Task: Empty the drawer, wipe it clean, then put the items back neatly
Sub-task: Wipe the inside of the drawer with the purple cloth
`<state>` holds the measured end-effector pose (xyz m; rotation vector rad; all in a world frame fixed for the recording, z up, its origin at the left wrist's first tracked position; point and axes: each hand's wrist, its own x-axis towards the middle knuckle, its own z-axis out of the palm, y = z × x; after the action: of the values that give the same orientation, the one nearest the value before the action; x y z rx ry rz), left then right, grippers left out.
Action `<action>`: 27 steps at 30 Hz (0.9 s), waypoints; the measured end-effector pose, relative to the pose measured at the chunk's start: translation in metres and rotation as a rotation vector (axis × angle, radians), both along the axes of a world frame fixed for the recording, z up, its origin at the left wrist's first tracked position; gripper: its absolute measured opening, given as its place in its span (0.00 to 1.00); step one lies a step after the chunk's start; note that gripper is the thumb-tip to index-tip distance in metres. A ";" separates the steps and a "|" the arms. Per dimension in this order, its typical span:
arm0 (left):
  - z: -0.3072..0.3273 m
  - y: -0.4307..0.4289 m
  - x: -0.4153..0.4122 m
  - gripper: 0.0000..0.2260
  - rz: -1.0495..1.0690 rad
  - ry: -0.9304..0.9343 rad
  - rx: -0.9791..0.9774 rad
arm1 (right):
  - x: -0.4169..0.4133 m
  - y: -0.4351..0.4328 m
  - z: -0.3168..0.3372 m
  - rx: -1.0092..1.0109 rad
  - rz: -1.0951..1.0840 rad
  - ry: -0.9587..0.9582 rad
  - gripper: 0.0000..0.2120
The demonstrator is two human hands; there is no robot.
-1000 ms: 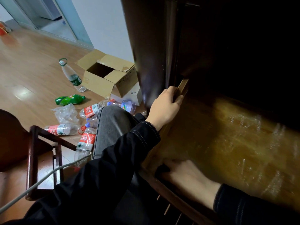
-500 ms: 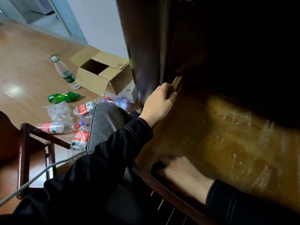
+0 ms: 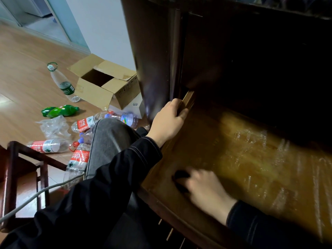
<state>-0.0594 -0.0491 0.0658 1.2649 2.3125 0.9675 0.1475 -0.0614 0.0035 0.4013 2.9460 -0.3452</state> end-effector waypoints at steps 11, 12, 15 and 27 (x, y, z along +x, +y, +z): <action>0.000 -0.001 0.000 0.16 -0.006 0.009 0.000 | -0.006 0.044 -0.001 0.112 -0.231 0.090 0.18; -0.001 -0.001 0.001 0.16 -0.004 0.012 0.002 | -0.001 0.029 -0.001 0.084 -0.161 0.052 0.17; -0.001 -0.001 0.001 0.15 -0.004 0.019 0.009 | 0.016 0.002 -0.006 0.044 0.037 0.028 0.18; -0.002 -0.001 0.000 0.16 0.001 0.026 -0.002 | 0.013 0.016 0.001 -0.013 -0.075 0.054 0.16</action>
<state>-0.0597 -0.0499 0.0640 1.2834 2.3329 0.9546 0.1608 -0.0459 0.0043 0.5093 2.9851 -0.3904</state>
